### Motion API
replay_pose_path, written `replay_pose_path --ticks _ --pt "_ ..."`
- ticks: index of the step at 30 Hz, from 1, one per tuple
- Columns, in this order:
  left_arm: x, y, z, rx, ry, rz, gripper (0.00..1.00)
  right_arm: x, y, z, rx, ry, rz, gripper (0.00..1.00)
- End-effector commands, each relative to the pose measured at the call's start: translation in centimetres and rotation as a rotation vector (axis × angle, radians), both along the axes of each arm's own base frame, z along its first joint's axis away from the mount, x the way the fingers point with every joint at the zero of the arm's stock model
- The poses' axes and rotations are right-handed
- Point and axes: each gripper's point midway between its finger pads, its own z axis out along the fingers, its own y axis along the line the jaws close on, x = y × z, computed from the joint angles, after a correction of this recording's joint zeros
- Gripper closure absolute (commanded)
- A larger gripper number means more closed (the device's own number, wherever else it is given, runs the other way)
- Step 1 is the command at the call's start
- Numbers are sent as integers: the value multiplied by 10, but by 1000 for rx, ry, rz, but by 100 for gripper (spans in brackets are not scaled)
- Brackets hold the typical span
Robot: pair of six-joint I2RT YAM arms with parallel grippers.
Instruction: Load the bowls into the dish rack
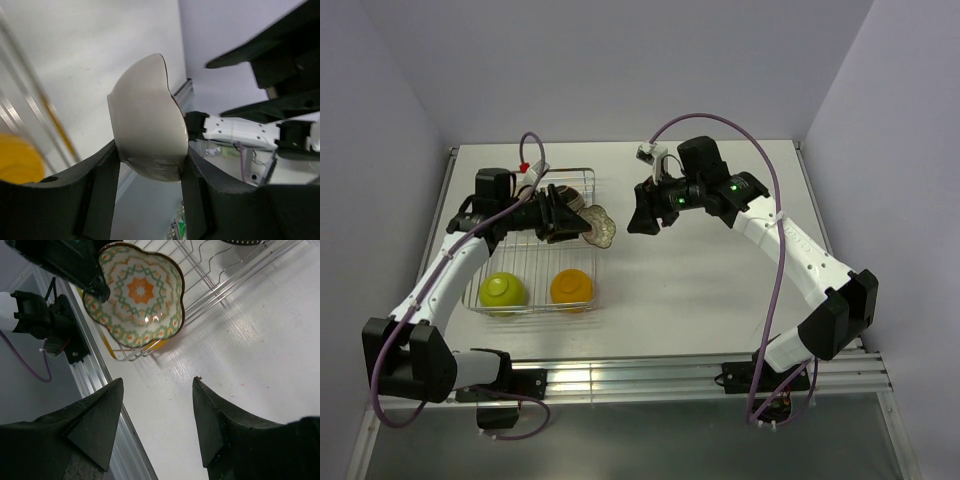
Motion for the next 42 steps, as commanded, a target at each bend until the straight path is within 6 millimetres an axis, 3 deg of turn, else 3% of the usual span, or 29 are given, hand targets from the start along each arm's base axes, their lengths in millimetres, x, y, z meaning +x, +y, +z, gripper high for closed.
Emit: replay_pose_path --ticks 1,4,5,7,8,12,20,29,36,42 --pt "8 24 -1 111 -51 68 100 7 0 23 31 -77 -18 35" --pt "17 40 -13 245 -73 124 100 9 -1 22 22 -74 -28 33" --pt "19 45 -16 288 -98 130 100 9 -1 21 18 -71 -31 27" --pt "25 61 -25 395 -92 179 100 11 -4 21 5 -79 -46 25" --pt "29 72 -32 472 -110 202 100 11 -5 21 2 -83 -49 15" --pt "35 101 -44 641 -158 269 100 14 -8 19 -14 -91 -71 12" --pt "42 143 -50 879 -222 345 100 18 -10 16 -37 -90 -88 11" --pt "35 168 -78 1044 -199 286 100 24 -11 8 -60 -78 -109 11" --pt "27 169 -102 1089 -154 199 100 23 -12 6 -64 -70 -108 11" --pt "28 175 -107 1140 -148 211 100 22 -13 1 -73 -65 -106 11"
